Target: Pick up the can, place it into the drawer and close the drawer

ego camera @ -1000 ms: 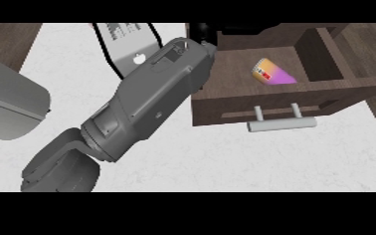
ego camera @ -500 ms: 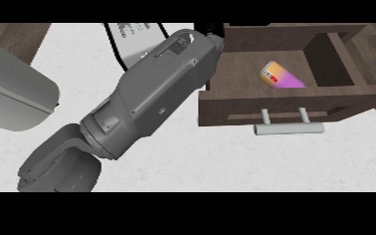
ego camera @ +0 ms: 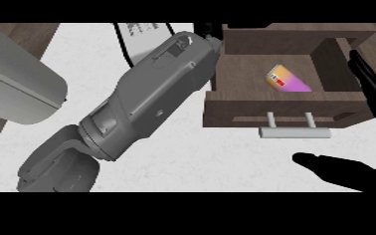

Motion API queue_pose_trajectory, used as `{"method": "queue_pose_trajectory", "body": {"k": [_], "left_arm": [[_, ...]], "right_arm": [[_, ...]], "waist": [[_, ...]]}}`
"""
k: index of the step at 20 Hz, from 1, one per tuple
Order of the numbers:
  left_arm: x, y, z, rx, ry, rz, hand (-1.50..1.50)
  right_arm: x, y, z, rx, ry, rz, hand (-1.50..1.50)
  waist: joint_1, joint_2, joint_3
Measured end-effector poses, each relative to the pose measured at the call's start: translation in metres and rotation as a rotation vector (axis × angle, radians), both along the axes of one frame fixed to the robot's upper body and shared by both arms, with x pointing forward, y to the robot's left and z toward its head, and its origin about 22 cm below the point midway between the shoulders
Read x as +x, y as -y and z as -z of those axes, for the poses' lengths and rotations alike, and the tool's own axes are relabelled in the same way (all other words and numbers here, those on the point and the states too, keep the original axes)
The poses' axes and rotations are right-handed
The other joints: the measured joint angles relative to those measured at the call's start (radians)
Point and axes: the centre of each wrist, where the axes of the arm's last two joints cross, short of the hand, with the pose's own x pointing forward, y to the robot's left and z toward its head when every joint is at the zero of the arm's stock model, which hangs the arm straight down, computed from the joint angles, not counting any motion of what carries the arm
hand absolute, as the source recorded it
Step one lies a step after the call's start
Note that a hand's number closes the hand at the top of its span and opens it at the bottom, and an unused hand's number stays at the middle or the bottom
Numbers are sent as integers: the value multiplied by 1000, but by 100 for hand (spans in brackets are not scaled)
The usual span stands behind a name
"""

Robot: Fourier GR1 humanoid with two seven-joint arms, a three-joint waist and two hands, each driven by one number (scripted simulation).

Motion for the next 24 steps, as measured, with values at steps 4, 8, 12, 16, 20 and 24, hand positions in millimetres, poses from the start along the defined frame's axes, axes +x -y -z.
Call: {"method": "queue_pose_trajectory", "body": {"k": [4,8,12,16,20,24], "left_arm": [[4,-9,-9,2,-7,-12,-150],[8,-22,-9,8,-6,-19,-150],[8,-32,-4,21,-7,-35,-150],[9,-42,-11,30,-3,-47,-150],[9,-56,-13,33,-1,-64,-150],[7,-75,-16,29,-3,-70,-150]], "right_arm": [[30,-19,9,-101,-2,9,-150],[67,-30,20,-210,-15,12,-150],[93,-48,31,-327,-23,6,-150],[122,-62,48,-435,-38,34,-150],[144,-63,73,-491,-59,70,-150],[164,-62,93,-525,-84,108,-150]], "waist": [[10,-4,0],[23,-5,0],[25,-7,0],[33,-7,0],[33,-7,0],[37,-7,0]]}}
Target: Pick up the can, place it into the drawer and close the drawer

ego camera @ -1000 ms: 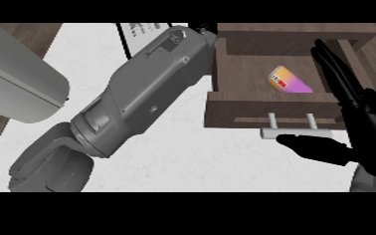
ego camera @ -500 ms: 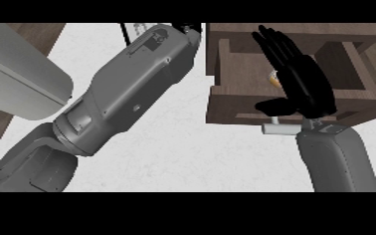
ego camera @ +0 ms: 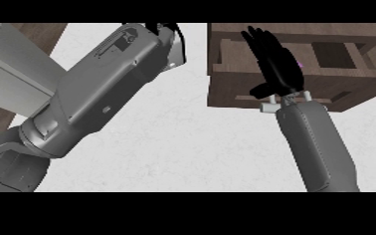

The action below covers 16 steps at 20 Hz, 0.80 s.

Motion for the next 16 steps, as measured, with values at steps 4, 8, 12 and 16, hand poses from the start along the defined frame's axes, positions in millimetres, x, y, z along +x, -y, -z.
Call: {"method": "queue_pose_trajectory", "body": {"k": [4,8,12,16], "left_arm": [[-2,-12,-2,7,2,-10,-150],[-3,-26,-3,10,4,-15,-150],[-10,-31,-2,8,9,-9,-150],[-12,-41,-9,-1,6,-11,-150]], "right_arm": [[20,-3,9,-58,41,34,-150],[35,-1,13,-85,79,56,-150],[44,3,18,-93,126,77,-150],[53,4,17,-90,156,97,-150]], "waist": [[0,-5,-7],[3,-7,-11],[13,-10,-16],[17,-4,-14]]}}
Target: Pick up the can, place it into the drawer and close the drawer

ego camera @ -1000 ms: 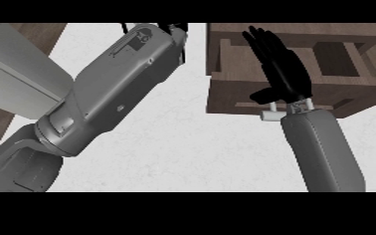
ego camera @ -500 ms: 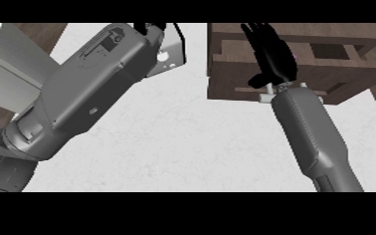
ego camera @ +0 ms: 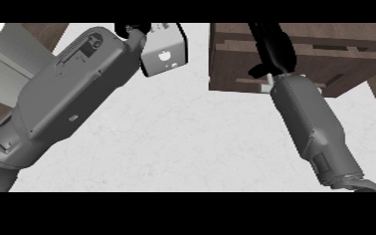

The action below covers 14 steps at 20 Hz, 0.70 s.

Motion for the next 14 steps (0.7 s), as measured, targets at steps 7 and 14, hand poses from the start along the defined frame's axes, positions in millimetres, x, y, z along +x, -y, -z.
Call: {"method": "queue_pose_trajectory", "body": {"k": [7,14], "left_arm": [[-9,-7,-8,5,1,11,-150],[-14,-19,-15,12,16,18,-150]], "right_arm": [[15,-1,-8,4,37,54,-150],[25,5,-20,1,49,82,-150]], "waist": [[17,16,10],[29,28,15]]}}
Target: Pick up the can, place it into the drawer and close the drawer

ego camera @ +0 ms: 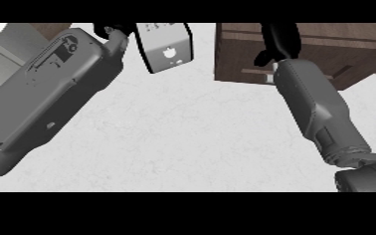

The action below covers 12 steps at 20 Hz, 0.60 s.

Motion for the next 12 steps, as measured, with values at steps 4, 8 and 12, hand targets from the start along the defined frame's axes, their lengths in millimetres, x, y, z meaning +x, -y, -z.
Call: {"method": "queue_pose_trajectory", "body": {"k": [4,8,12], "left_arm": [[-4,3,1,0,-1,5,-150],[-7,0,0,2,-2,17,-150],[-8,-8,-1,1,-3,20,-150]], "right_arm": [[6,4,-11,-18,-19,17,-150],[9,7,-19,-19,-51,32,-150],[11,6,-21,24,-106,-28,-150]], "waist": [[4,11,6],[14,19,9],[13,22,11]]}}
